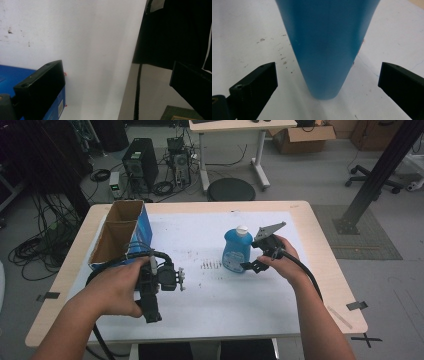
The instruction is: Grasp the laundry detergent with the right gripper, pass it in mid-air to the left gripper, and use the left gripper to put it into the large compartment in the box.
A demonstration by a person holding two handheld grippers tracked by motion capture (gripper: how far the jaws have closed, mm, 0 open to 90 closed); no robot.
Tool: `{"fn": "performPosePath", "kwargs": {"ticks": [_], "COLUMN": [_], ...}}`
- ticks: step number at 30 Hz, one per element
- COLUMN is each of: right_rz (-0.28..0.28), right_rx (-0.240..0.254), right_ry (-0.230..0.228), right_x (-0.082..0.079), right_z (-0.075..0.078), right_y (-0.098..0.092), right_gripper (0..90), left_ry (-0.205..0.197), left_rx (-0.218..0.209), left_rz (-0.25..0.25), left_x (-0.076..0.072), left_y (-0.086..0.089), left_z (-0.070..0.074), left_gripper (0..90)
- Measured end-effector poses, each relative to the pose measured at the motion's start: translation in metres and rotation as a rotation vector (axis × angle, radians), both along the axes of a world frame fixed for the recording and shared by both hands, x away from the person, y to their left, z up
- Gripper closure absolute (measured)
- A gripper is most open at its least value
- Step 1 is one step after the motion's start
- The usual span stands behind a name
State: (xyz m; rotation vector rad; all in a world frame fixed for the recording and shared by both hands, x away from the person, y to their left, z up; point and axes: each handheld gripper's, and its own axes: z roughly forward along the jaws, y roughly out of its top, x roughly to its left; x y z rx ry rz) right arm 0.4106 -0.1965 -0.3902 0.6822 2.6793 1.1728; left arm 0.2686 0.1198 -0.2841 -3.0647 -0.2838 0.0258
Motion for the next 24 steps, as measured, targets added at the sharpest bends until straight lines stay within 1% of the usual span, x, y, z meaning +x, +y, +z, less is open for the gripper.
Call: {"fn": "performPosePath", "kwargs": {"ticks": [10,14,17,19,20,24], "right_rz": [-0.003,-0.007,-0.011,-0.012,-0.014,-0.024], "right_rx": [0.072,0.095,0.114,0.122,0.129,0.148], "right_ry": [-0.035,-0.03,-0.038,-0.049,-0.063,-0.074], "right_x": [0.0,0.0,0.001,0.0,0.0,0.0], "right_z": [-0.006,-0.01,-0.012,-0.013,-0.014,-0.019], "right_y": [0.002,0.002,0.003,0.004,0.005,0.005], "right_gripper": [2.2,2.1,2.0,2.1,2.0,1.8], "left_ry": [0.003,0.003,0.002,0.002,0.003,0.005], "left_rx": [0.0,0.001,-0.001,-0.005,0.0,0.002], "left_rz": [-0.004,-0.004,-0.006,-0.008,-0.011,-0.011], "left_x": [0.0,0.0,0.0,-0.001,-0.001,-0.002], "left_y": [0.0,-0.001,-0.003,-0.003,-0.004,-0.004], "left_z": [-0.003,-0.003,-0.003,-0.004,-0.003,-0.003], "left_gripper": [0.4,0.4,0.4,0.4,0.4,0.4]}}
